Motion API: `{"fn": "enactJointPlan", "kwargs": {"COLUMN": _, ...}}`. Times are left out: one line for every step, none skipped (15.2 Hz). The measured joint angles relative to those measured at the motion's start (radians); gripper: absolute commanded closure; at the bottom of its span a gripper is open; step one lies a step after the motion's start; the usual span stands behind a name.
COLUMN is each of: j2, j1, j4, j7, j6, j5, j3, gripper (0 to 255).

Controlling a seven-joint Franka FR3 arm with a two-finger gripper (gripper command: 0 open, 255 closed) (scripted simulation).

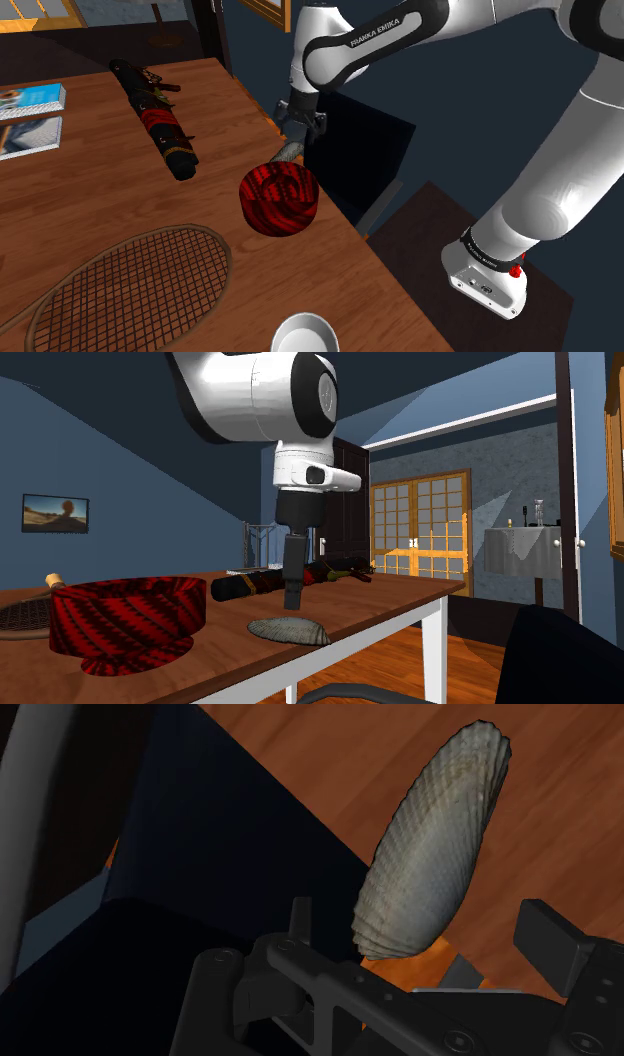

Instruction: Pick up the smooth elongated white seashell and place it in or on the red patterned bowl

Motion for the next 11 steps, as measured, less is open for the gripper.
{"fn": "enactJointPlan", "kwargs": {"j2": 0.024, "j1": 0.006, "j4": 0.017, "j7": 0.032, "j6": 0.008, "j5": -0.013, "j3": -0.002, "gripper": 0}}
{"fn": "enactJointPlan", "kwargs": {"j2": 0.036, "j1": 0.009, "j4": 0.022, "j7": 0.047, "j6": 0.018, "j5": -0.02, "j3": -0.004, "gripper": 0}}
{"fn": "enactJointPlan", "kwargs": {"j2": 0.047, "j1": 0.012, "j4": 0.022, "j7": 0.057, "j6": 0.029, "j5": -0.025, "j3": -0.005, "gripper": 0}}
{"fn": "enactJointPlan", "kwargs": {"j2": 0.055, "j1": 0.013, "j4": 0.02, "j7": 0.062, "j6": 0.038, "j5": -0.029, "j3": -0.006, "gripper": 0}}
{"fn": "enactJointPlan", "kwargs": {"j2": 0.062, "j1": 0.016, "j4": 0.015, "j7": 0.067, "j6": 0.051, "j5": -0.032, "j3": -0.006, "gripper": 0}}
{"fn": "enactJointPlan", "kwargs": {"j2": 0.074, "j1": 0.019, "j4": 0.017, "j7": 0.072, "j6": 0.061, "j5": -0.038, "j3": -0.007, "gripper": 0}}
{"fn": "enactJointPlan", "kwargs": {"j2": 0.081, "j1": 0.02, "j4": 0.013, "j7": 0.075, "j6": 0.071, "j5": -0.041, "j3": -0.008, "gripper": 0}}
{"fn": "enactJointPlan", "kwargs": {"j2": 0.094, "j1": 0.022, "j4": 0.01, "j7": 0.077, "j6": 0.086, "j5": -0.046, "j3": -0.01, "gripper": 0}}
{"fn": "enactJointPlan", "kwargs": {"j2": 0.102, "j1": 0.024, "j4": 0.009, "j7": 0.08, "j6": 0.095, "j5": -0.05, "j3": -0.01, "gripper": 0}}
{"fn": "enactJointPlan", "kwargs": {"j2": 0.104, "j1": 0.025, "j4": 0.007, "j7": 0.081, "j6": 0.099, "j5": -0.051, "j3": -0.011, "gripper": 0}}
{"fn": "enactJointPlan", "kwargs": {"j2": 0.106, "j1": 0.025, "j4": 0.007, "j7": 0.082, "j6": 0.101, "j5": -0.052, "j3": -0.011, "gripper": 0}}
